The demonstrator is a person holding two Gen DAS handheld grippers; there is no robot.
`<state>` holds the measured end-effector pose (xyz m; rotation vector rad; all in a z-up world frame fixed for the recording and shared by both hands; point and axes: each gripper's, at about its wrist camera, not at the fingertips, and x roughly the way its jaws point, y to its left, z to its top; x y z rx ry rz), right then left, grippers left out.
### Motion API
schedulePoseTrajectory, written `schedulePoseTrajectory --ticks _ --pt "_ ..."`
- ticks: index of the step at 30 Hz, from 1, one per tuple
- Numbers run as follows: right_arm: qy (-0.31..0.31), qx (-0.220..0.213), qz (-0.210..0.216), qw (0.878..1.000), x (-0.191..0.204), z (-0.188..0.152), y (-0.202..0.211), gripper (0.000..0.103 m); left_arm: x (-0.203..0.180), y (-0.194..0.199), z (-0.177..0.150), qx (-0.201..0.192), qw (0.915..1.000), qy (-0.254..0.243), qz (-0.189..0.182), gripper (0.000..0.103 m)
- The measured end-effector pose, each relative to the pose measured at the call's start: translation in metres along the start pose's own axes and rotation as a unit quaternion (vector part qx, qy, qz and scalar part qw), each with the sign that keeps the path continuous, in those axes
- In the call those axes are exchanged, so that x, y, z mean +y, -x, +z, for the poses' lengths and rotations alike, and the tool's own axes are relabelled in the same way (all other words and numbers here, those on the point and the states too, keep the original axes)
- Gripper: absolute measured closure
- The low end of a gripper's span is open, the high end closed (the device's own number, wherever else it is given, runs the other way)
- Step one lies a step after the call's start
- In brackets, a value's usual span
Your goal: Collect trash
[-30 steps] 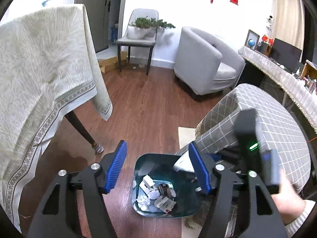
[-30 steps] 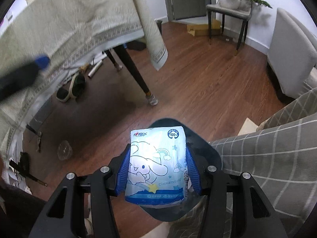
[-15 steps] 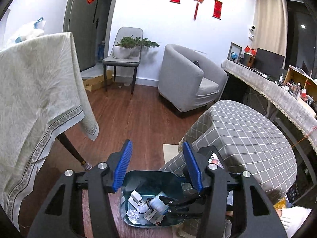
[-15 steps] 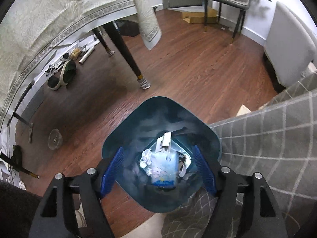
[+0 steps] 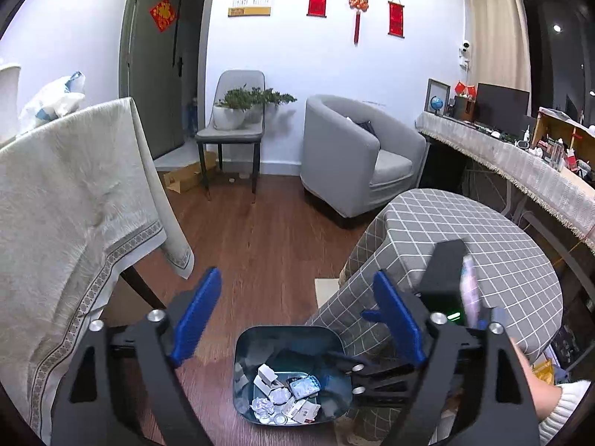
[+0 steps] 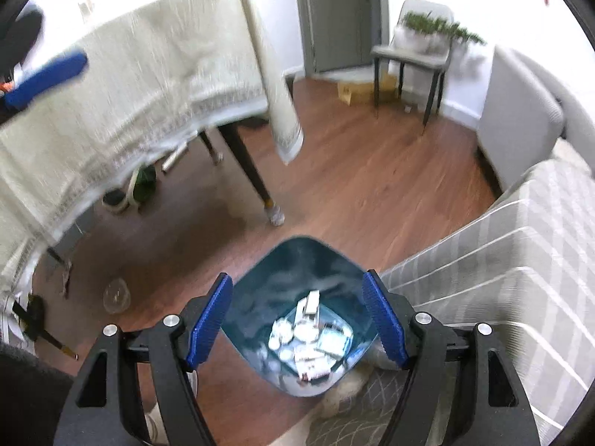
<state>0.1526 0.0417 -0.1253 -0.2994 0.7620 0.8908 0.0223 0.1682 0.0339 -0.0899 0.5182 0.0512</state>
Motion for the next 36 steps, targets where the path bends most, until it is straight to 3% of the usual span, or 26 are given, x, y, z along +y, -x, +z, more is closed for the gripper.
schedulePoseTrajectory --ticks 6,10,15,23,31,36 --pt "-0.012 -0.089 -0.052 0.995 -0.016 -0.002 0.07 0.03 -0.012 0.007 -0.008 -0.019 0.9996 0.007 0.022 0.007" --pt "-0.039 -0.125 -0.093 0.987 -0.043 -0.012 0.107 0.029 -0.022 0.003 -0.013 -0.009 0.9997 0.008 0.02 0.005" --pt "-0.069 -0.153 -0.132 0.977 -0.074 -0.031 0.145 0.011 -0.046 -0.003 -0.025 -0.003 0.9987 -0.028 0.042 0.004" --pt "-0.065 -0.171 -0.191 0.964 -0.11 -0.056 0.187 0.004 -0.065 -0.011 -0.034 -0.001 0.9988 -0.034 0.036 0.004" --pt "-0.088 -0.175 -0.196 0.961 -0.141 -0.079 0.215 0.004 -0.059 -0.01 -0.033 -0.012 0.998 -0.018 0.06 0.004" --pt "-0.104 -0.176 -0.164 0.965 -0.148 -0.081 0.218 0.004 -0.062 -0.016 -0.036 -0.001 0.998 -0.02 0.06 0.004"
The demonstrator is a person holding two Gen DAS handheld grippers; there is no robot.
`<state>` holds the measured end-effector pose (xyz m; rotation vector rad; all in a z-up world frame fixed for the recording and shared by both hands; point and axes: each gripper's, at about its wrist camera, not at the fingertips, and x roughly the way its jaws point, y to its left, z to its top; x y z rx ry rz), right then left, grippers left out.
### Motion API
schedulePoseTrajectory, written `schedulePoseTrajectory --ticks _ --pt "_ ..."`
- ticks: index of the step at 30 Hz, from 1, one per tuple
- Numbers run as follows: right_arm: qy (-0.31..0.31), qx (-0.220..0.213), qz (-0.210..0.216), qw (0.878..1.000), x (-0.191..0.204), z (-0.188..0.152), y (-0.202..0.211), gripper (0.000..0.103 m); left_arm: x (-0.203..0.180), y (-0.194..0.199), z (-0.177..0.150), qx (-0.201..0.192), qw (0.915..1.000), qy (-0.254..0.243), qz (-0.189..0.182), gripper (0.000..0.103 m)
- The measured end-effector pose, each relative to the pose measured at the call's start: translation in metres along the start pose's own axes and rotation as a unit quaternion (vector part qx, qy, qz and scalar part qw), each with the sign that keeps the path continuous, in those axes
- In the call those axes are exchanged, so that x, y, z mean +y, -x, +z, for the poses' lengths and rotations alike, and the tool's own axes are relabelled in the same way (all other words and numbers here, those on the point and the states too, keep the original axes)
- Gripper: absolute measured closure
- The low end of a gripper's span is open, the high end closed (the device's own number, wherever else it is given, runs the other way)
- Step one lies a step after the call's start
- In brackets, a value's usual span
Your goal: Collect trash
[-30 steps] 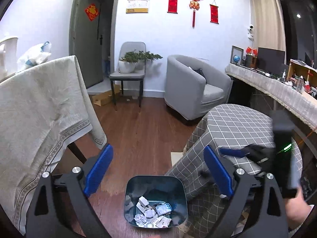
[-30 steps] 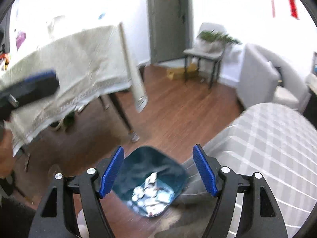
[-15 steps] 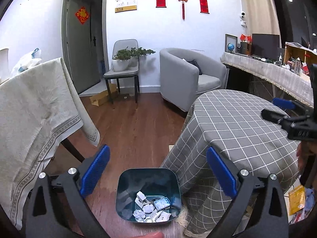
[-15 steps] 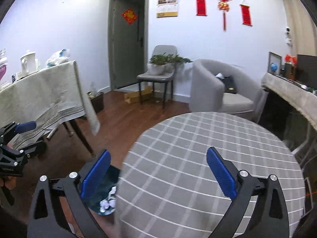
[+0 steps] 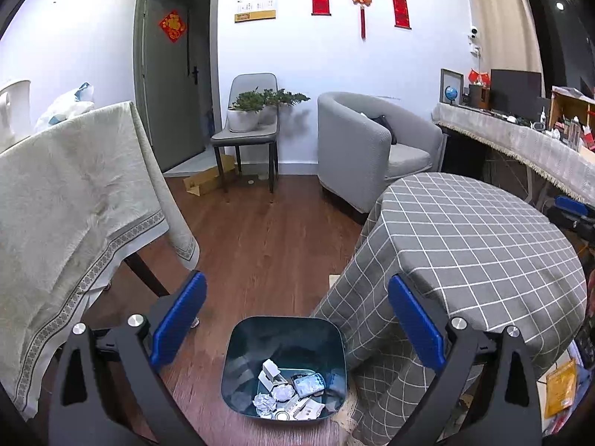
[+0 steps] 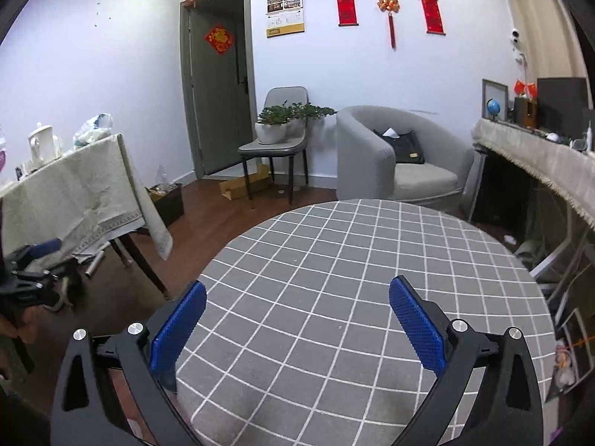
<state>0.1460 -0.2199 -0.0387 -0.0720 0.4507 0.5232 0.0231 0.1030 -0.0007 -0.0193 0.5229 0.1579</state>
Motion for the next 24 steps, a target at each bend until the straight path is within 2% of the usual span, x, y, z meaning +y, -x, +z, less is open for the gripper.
schedulePoseTrajectory --ticks 8,24 --pt "0.006 0.021 0.027 0.999 0.008 -0.003 -0.004 0.004 -0.004 -0.011 -0.004 0.028 0.9995 0.01 0.01 0.004" --pt "0.005 0.025 0.028 0.999 0.003 -0.005 -0.001 0.004 -0.014 -0.011 -0.005 0.025 0.9996 -0.002 0.014 0.003"
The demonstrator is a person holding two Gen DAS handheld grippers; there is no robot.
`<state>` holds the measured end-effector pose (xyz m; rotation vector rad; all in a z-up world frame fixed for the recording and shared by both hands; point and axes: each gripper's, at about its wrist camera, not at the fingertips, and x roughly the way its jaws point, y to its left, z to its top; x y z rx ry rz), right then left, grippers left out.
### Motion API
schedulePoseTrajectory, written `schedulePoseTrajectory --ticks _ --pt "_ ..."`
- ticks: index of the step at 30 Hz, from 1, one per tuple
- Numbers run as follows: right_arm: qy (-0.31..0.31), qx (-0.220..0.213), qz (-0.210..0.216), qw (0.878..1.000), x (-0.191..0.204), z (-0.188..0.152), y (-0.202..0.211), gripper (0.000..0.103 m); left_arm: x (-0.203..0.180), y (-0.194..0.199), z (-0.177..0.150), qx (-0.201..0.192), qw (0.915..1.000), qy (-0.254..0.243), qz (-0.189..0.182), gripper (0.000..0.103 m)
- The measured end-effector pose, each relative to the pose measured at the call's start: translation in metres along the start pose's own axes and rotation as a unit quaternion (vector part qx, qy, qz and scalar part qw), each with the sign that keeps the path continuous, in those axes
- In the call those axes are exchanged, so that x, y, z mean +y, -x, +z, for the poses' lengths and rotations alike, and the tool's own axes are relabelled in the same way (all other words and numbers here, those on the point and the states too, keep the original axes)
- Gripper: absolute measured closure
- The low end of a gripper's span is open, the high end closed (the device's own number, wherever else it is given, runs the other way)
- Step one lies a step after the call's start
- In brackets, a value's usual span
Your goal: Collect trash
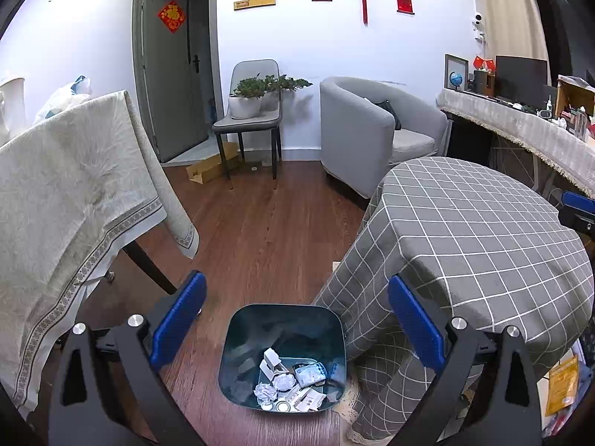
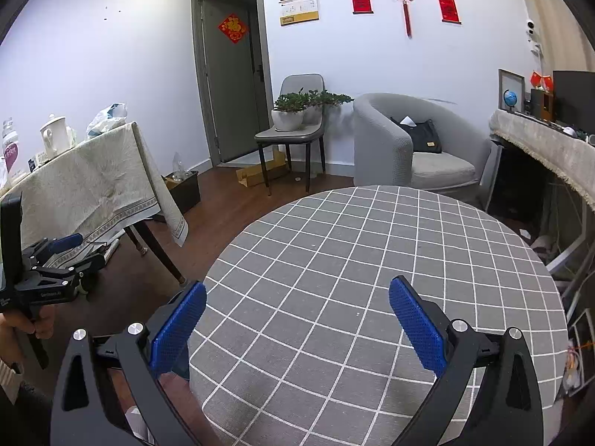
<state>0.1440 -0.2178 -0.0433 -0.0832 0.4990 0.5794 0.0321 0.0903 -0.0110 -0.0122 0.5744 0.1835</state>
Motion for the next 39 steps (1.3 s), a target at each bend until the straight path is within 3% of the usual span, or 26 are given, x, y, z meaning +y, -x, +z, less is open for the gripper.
schedulePoseTrajectory --ticks 39 --pt "0.0 0.0 0.0 1.0 -0.0048 0.0014 0.0 0.004 -0.0023 -0.0015 -0.0003 0.005 1.0 0.003 -0.002 0.004"
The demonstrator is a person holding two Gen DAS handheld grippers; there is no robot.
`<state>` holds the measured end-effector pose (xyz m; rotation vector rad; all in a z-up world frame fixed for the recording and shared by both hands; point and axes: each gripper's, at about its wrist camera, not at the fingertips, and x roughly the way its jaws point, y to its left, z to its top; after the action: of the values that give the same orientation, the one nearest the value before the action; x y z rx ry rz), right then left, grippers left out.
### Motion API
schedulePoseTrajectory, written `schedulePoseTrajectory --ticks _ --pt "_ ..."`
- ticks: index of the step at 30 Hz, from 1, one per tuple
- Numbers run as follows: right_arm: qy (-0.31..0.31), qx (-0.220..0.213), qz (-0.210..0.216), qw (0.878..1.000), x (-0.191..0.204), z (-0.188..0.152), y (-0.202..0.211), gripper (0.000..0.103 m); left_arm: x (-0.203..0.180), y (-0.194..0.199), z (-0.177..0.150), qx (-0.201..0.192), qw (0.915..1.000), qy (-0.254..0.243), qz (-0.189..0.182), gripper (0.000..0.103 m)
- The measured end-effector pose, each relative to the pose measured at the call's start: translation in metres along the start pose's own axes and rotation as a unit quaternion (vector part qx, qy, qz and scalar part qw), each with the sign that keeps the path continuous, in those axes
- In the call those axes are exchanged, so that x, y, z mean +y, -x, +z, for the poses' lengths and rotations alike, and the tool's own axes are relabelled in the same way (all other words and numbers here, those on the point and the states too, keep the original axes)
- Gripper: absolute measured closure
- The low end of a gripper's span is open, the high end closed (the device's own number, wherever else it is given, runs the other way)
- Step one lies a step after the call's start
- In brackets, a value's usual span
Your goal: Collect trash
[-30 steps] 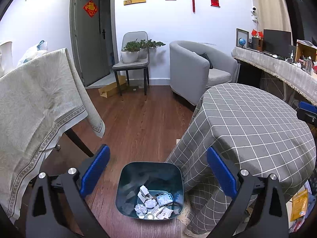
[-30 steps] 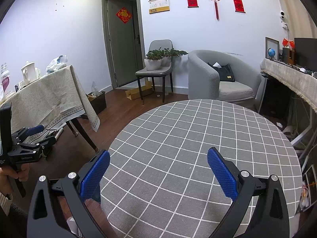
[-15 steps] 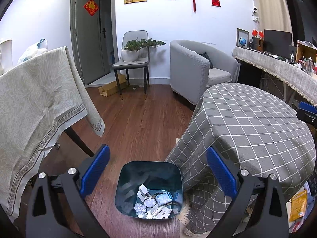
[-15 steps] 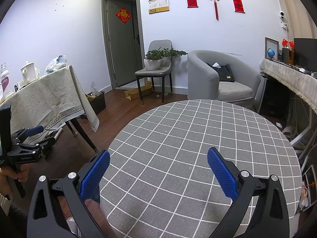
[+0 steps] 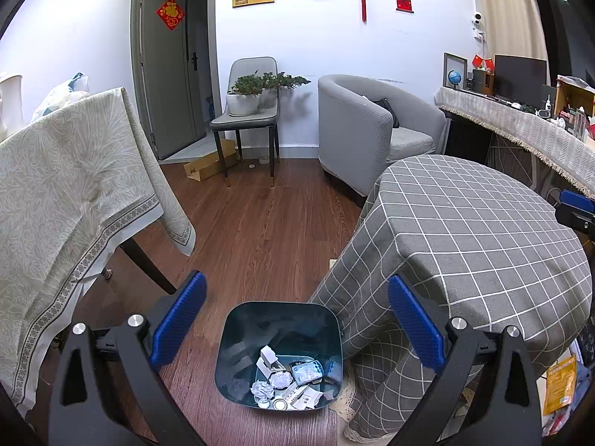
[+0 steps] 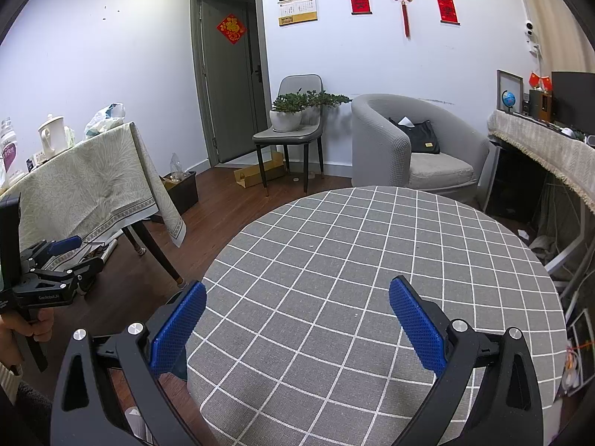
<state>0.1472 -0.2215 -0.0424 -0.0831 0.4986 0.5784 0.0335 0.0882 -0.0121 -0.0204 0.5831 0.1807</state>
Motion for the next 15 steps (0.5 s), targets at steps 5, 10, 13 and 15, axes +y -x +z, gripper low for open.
schedulePoseTrajectory --ticks 5,10,13,15 --pt "0.0 0.0 0.0 1.0 0.0002 0.0001 0.0 0.004 0.0 -0.0002 -0.0002 0.0 1.0 0.0 -0.001 0.004" --pt "0.001 0.001 0.0 1.0 -0.0011 0.0001 -0.0001 0.004 -0.0009 -0.0004 -0.0004 0.0 1.0 -0.002 0.0 0.004" --pt "0.001 0.0 -0.001 1.0 -0.0013 0.0003 -0.0001 0.004 -0.0013 -0.0007 -0.001 0.001 1.0 -0.001 0.0 0.003" --pt "0.001 0.0 -0.001 1.0 -0.0014 0.0003 -0.0001 0.004 0.0001 -0.0012 -0.0006 0.001 1.0 -0.001 0.0 0.003"
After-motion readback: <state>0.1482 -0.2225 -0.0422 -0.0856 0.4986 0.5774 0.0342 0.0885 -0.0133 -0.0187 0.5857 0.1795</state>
